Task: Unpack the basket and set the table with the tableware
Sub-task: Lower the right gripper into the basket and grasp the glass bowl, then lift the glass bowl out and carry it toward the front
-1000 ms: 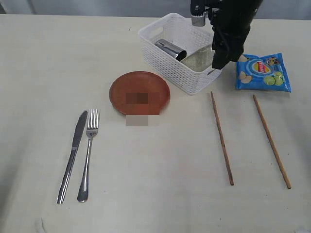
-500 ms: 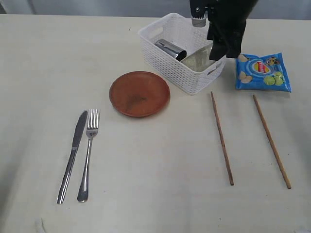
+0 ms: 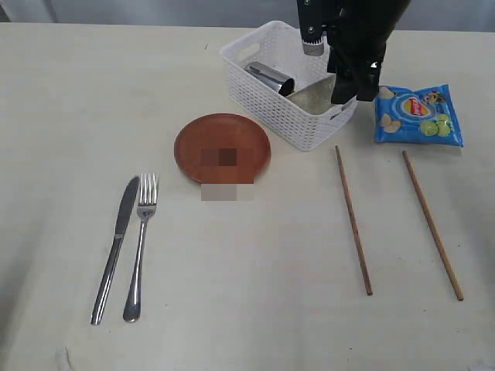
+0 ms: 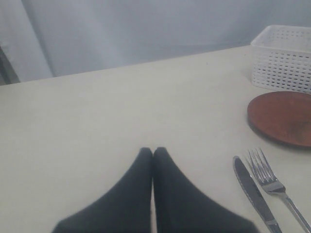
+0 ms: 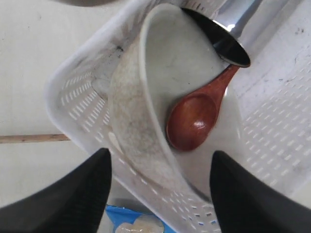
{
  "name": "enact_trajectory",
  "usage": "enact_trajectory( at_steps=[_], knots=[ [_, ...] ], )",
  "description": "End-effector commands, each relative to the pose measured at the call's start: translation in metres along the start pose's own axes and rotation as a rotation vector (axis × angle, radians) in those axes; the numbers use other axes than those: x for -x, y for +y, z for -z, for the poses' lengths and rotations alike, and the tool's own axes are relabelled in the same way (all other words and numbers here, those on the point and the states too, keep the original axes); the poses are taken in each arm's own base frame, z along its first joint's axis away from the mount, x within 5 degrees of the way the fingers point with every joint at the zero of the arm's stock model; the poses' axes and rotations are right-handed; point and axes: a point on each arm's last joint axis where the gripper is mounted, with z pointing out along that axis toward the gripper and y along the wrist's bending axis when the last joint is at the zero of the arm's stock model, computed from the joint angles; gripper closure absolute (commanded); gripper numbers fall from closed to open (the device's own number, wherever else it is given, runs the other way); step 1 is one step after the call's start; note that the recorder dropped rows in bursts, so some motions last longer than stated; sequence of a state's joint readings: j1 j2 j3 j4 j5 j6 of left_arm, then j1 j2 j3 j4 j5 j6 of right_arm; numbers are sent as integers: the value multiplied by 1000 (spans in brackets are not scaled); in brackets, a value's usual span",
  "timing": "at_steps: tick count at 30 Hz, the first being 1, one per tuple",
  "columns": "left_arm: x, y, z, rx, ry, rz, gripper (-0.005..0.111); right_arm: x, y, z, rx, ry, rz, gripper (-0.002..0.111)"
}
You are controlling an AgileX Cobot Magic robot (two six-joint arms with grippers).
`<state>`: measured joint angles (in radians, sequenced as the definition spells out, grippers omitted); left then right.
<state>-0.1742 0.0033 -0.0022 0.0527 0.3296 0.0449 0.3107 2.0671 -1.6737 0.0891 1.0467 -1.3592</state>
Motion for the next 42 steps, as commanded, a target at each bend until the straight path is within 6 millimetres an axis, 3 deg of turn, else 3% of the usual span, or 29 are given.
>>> enact_trajectory(
  at_steps=[1,6,13,18,28,42],
  knots=[
    [0,0,0,2,-8,3,107,-2,-1,0,-9,4,4,60],
    [0,0,0,2,-8,3,107,-2,1,0,15,9,3,85],
    [0,0,0,2,-8,3,107,-2,2,0,15,15,14,109],
    [0,0,0,2,-8,3,107,4,3,5,-2,37,58,109],
    [0,0,0,2,-8,3,107,11,6,59,-136,-19,54,109],
    [0,0,0,2,-8,3,107,21,24,109,-153,-149,-43,109]
  ],
)
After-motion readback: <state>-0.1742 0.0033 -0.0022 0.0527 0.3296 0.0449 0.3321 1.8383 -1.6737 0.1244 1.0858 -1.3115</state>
